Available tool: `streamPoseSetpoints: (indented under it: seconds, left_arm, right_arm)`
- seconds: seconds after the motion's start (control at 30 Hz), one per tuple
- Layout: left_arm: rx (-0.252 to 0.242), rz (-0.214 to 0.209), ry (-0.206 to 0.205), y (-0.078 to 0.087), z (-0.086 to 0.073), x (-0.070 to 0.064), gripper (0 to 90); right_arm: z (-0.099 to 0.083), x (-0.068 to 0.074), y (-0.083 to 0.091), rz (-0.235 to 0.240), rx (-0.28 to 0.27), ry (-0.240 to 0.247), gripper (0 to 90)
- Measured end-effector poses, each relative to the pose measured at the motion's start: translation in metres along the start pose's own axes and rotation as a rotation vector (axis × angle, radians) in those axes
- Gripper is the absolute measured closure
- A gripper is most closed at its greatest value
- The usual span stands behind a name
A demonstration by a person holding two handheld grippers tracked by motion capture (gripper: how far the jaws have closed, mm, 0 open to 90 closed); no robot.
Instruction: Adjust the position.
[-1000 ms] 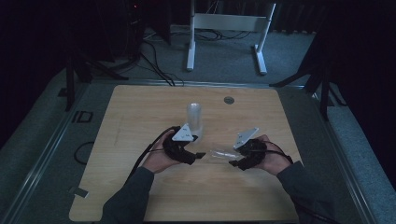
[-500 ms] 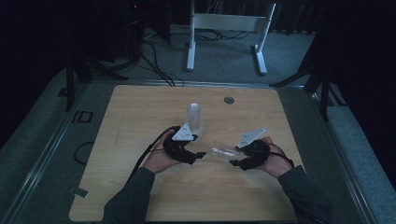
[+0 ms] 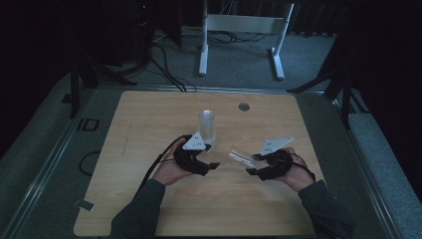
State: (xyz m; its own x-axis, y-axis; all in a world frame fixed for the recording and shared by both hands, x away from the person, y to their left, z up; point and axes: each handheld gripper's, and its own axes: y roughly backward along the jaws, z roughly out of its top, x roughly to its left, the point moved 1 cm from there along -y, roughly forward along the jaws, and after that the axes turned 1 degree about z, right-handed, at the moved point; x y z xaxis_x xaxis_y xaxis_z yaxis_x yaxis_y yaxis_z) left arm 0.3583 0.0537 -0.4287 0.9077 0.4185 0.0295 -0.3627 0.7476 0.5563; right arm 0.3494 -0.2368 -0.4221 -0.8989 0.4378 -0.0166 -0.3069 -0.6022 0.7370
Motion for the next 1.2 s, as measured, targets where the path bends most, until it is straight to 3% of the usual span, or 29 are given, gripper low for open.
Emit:
streamPoseSetpoints:
  seconds: [0.1,0.23,0.5,1.2]
  left_arm:
    - [-0.001,-0.002,0.005,-0.0002,-0.0003,0.0002,28.1]
    - [-0.001,-0.003,0.007,0.0002,-0.0010,0.0008,28.0]
    - [-0.012,-0.018,0.018,-0.0013,-0.0012,-0.0003,28.1]
    - [-0.059,-0.058,0.046,-0.0030,-0.0016,-0.0007,28.1]
  right_arm:
    - [-0.0005,0.0000,0.0011,0.004,-0.020,-0.012,41.9]
    - [-0.0043,-0.0031,0.0047,0.024,-0.088,-0.059,41.9]
    - [-0.0066,-0.0034,0.0077,0.038,-0.146,-0.089,41.9]
    - [-0.0057,-0.0008,0.0033,0.061,-0.227,-0.096,41.9]
